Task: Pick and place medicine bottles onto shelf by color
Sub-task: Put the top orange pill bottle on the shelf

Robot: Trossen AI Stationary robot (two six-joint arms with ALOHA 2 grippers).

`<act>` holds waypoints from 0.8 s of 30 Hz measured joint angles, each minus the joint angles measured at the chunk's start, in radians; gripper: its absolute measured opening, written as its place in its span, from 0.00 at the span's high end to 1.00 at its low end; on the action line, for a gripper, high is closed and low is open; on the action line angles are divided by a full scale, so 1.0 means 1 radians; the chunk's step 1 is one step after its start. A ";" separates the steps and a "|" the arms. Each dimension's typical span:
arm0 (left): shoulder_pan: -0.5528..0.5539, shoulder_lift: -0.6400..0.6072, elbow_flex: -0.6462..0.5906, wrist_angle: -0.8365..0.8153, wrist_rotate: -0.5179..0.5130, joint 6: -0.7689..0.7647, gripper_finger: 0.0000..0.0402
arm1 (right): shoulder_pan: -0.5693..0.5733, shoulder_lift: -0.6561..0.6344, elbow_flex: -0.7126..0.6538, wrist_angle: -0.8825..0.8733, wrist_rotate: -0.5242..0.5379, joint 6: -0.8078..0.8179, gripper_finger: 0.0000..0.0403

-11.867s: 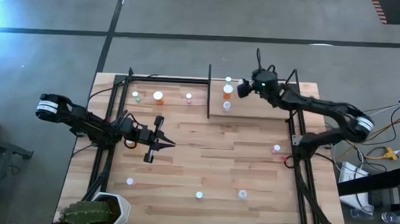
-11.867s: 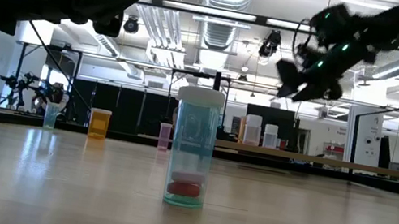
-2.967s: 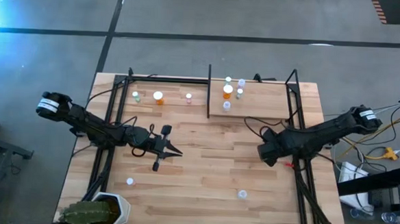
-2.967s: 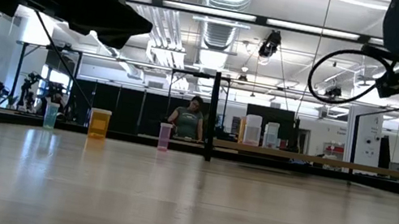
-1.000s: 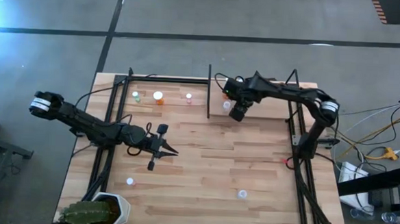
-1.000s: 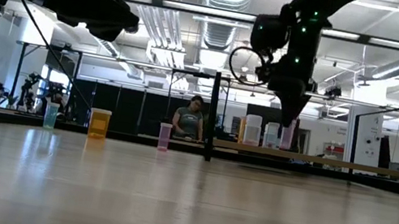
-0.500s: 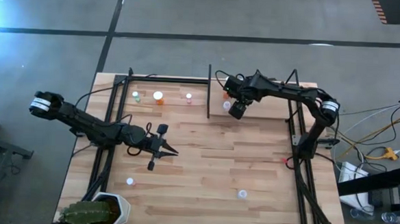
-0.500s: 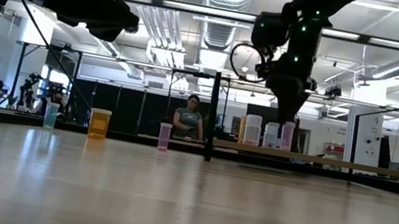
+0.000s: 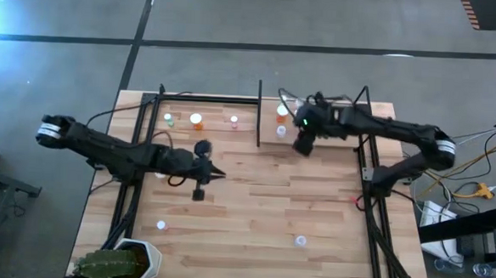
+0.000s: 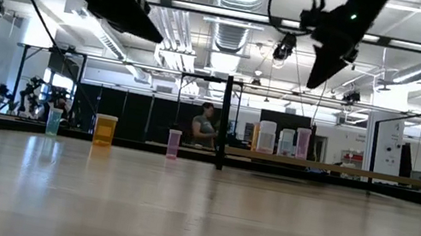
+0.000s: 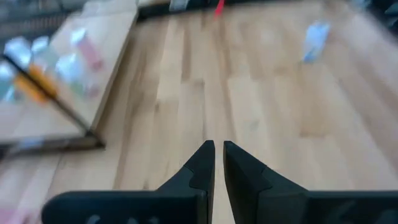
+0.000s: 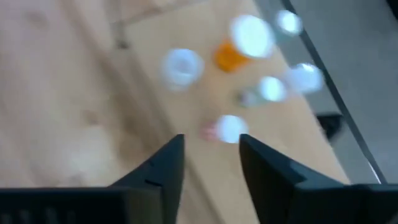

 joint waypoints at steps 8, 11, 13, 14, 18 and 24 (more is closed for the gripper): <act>0.166 0.092 0.257 -0.494 -0.016 -0.051 0.96 | 0.316 -0.202 -0.319 0.352 0.065 0.056 0.88; 0.270 0.171 0.354 -0.649 -0.015 -0.045 0.96 | 0.442 -0.240 -0.404 0.506 0.136 0.052 0.90; 0.344 0.235 0.415 -0.728 -0.013 -0.030 0.96 | 0.516 -0.250 -0.445 0.592 0.188 0.046 0.90; 0.379 0.266 0.443 -0.760 -0.002 -0.014 0.96 | 0.550 -0.251 -0.458 0.629 0.216 0.040 0.90; 0.519 0.400 0.560 -0.878 0.038 0.044 0.96 | 0.662 -0.238 -0.485 0.718 0.338 -0.004 0.90; 0.672 0.562 0.701 -1.047 0.037 0.062 0.88 | 0.742 -0.214 -0.490 0.737 0.426 -0.014 0.90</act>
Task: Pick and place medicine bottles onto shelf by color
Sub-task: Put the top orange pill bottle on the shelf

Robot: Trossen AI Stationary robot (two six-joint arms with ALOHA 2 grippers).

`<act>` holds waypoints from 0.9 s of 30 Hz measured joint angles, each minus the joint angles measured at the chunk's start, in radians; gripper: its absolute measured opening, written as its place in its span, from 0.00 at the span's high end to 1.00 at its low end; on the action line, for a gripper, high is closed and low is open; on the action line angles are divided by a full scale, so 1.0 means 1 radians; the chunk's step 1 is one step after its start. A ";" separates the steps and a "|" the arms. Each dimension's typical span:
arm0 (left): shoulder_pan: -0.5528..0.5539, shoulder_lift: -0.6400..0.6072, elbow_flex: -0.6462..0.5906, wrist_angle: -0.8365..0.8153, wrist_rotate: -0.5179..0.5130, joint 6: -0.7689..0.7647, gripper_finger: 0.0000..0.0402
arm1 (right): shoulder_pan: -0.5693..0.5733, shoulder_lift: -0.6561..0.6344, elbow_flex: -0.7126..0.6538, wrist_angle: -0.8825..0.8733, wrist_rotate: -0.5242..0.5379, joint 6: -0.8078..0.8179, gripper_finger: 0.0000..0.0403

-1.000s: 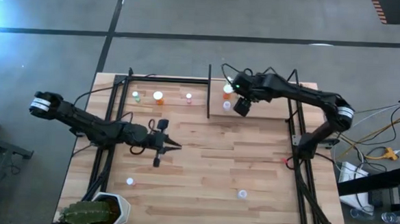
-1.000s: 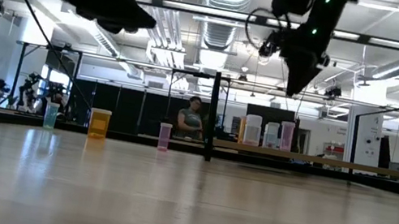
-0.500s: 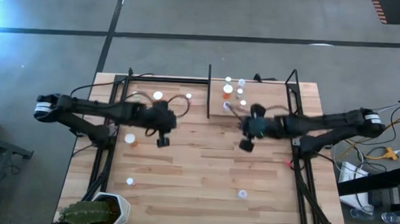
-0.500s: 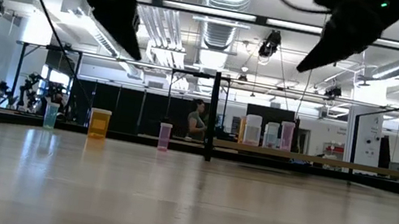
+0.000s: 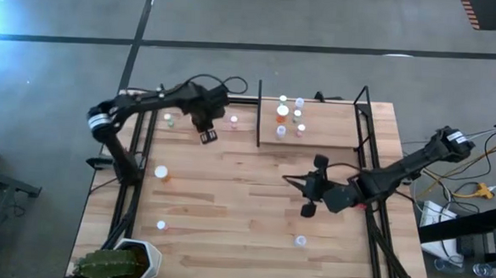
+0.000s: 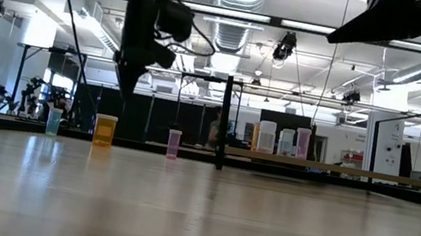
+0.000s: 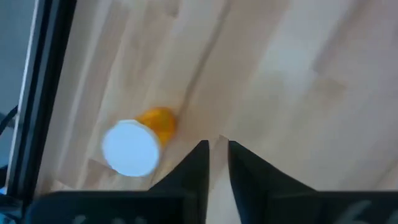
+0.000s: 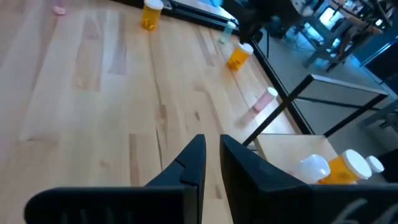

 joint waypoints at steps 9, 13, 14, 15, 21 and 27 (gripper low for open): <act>0.081 0.103 0.093 0.000 -0.118 -0.055 0.57 | 0.007 0.048 -0.002 0.006 0.020 0.000 0.90; 0.113 0.127 0.096 -0.006 -0.124 -0.079 0.45 | 0.007 0.067 -0.002 0.011 0.021 0.000 0.90; 0.121 0.133 0.094 -0.005 -0.124 -0.079 0.43 | 0.007 0.069 -0.002 0.011 0.020 0.000 0.90; 0.128 0.139 0.091 -0.006 -0.124 -0.079 0.41 | 0.007 0.070 -0.002 0.012 0.021 0.000 0.90; 0.150 0.165 0.084 -0.026 -0.126 -0.079 0.39 | 0.007 0.072 -0.002 0.018 0.020 0.000 0.90; 0.154 0.169 0.057 -0.024 -0.130 -0.073 0.39 | 0.007 0.072 -0.002 0.018 0.020 0.000 0.90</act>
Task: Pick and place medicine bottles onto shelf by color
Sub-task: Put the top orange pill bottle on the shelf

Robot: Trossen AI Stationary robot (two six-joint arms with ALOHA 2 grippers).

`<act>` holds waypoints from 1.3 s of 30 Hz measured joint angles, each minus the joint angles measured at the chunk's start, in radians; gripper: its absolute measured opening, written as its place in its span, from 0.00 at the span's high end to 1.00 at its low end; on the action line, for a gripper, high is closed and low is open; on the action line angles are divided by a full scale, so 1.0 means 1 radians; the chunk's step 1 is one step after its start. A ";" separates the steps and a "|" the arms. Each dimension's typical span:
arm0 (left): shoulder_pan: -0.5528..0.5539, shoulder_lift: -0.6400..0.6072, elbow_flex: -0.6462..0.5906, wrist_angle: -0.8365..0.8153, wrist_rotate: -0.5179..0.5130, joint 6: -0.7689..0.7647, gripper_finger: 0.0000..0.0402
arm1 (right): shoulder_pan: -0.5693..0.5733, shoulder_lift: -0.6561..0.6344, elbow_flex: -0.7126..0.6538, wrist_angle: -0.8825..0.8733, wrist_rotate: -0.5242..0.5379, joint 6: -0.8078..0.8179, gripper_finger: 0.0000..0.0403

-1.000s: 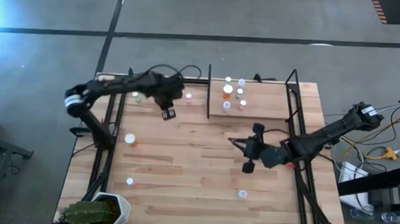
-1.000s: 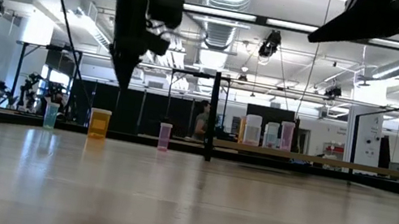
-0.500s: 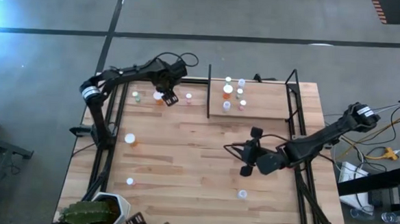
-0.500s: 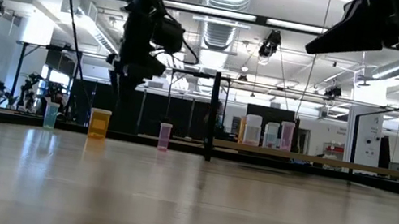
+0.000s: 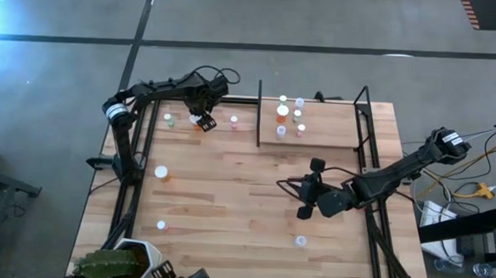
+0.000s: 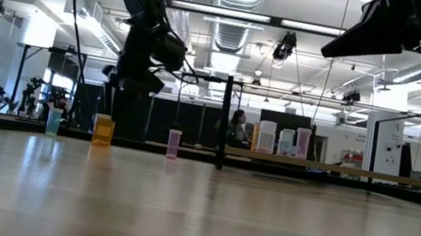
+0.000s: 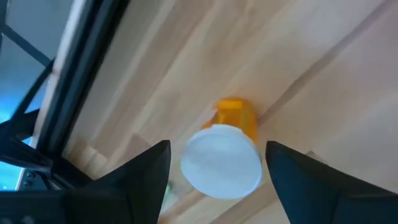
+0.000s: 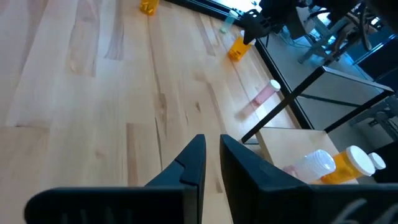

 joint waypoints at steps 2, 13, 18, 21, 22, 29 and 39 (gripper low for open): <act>0.002 0.000 -0.012 0.000 0.001 0.004 0.39 | 0.000 0.000 0.000 0.000 0.000 0.000 0.90; 0.005 0.000 -0.029 0.000 0.042 0.048 0.51 | 0.000 0.000 0.000 0.000 0.000 -0.001 0.90; 0.004 -0.002 -0.031 -0.011 0.051 0.056 0.56 | 0.000 0.000 0.000 0.000 -0.001 -0.004 0.90; -0.005 -0.006 -0.017 -0.065 0.070 0.055 0.56 | 0.000 0.000 0.000 0.000 -0.001 -0.004 0.90; -0.012 -0.012 -0.011 -0.088 0.070 0.055 0.56 | 0.000 0.000 0.000 0.000 -0.001 -0.004 0.90; -0.142 -0.110 0.005 -0.208 0.113 0.018 0.56 | 0.000 0.000 0.000 -0.008 -0.001 -0.004 0.90; -0.633 -0.200 0.003 0.013 0.254 -0.031 0.56 | 0.009 -0.039 -0.007 -0.179 -0.002 0.106 0.91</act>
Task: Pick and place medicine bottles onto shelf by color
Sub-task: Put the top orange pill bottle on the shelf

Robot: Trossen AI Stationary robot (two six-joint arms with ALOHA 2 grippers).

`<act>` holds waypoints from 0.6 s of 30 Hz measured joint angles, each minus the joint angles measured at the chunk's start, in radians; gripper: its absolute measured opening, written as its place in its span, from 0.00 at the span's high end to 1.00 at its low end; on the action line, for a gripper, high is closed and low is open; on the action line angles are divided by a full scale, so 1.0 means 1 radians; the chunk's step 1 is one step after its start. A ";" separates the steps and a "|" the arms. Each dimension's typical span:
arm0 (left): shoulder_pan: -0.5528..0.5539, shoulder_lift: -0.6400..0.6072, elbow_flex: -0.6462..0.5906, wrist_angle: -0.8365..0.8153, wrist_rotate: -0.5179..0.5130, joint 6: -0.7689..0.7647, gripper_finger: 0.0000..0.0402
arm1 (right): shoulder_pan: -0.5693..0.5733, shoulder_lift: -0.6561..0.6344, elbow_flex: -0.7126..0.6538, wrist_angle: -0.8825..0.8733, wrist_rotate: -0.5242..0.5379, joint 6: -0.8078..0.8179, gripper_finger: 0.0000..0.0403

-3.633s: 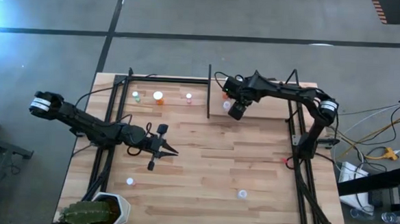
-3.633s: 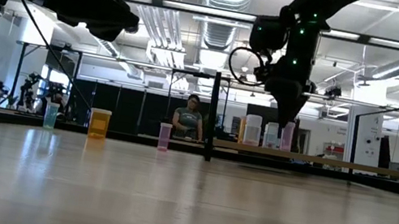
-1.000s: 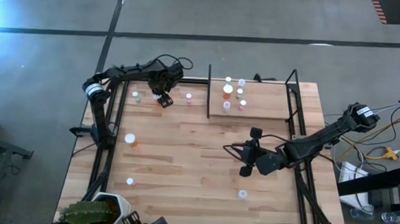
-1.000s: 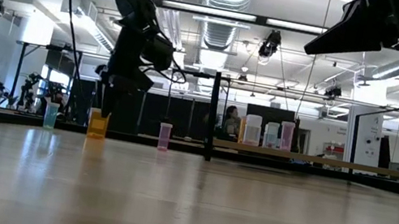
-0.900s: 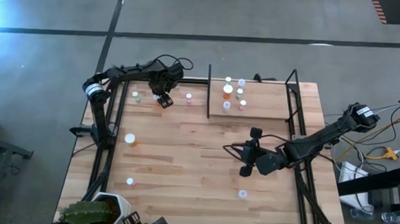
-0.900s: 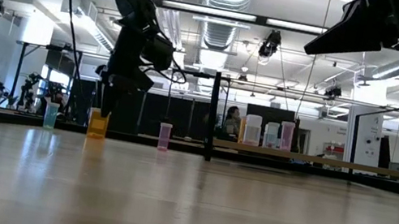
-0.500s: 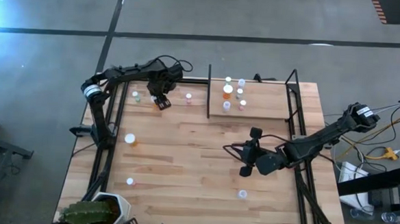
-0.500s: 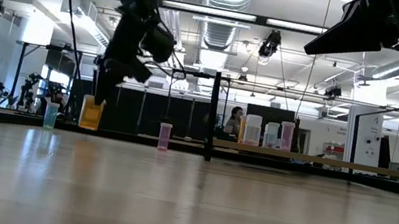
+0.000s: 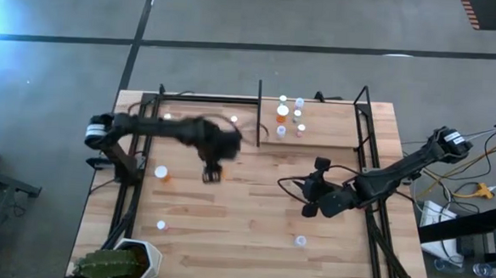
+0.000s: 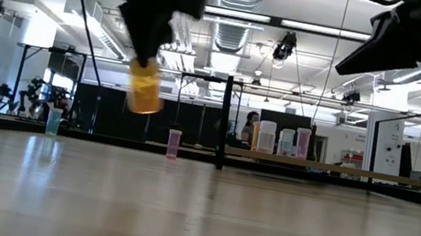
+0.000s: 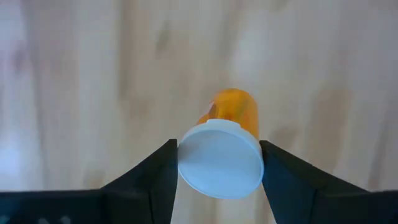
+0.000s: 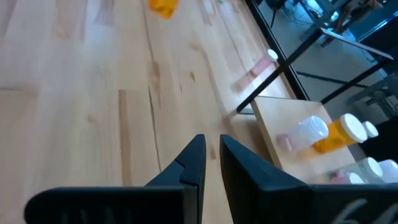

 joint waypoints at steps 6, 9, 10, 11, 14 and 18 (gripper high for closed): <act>-0.154 0.104 0.044 0.309 -0.006 0.082 0.56 | 0.024 -0.113 -0.065 0.014 0.027 0.017 0.91; -0.137 0.197 0.115 0.379 -0.018 0.128 0.56 | 0.026 -0.186 -0.110 0.017 0.051 0.045 0.91; -0.128 0.230 0.146 0.384 -0.019 0.138 0.56 | 0.026 -0.209 -0.126 0.021 0.054 0.055 0.91; -0.116 0.269 0.185 0.379 -0.019 0.149 0.56 | 0.026 -0.232 -0.142 0.030 0.054 0.056 0.91; -0.087 0.379 0.303 0.352 -0.014 0.161 0.56 | 0.026 -0.295 -0.191 0.078 0.054 0.048 0.91; -0.067 0.489 0.440 0.281 0.006 0.176 0.56 | 0.026 -0.354 -0.246 0.136 0.053 0.021 0.91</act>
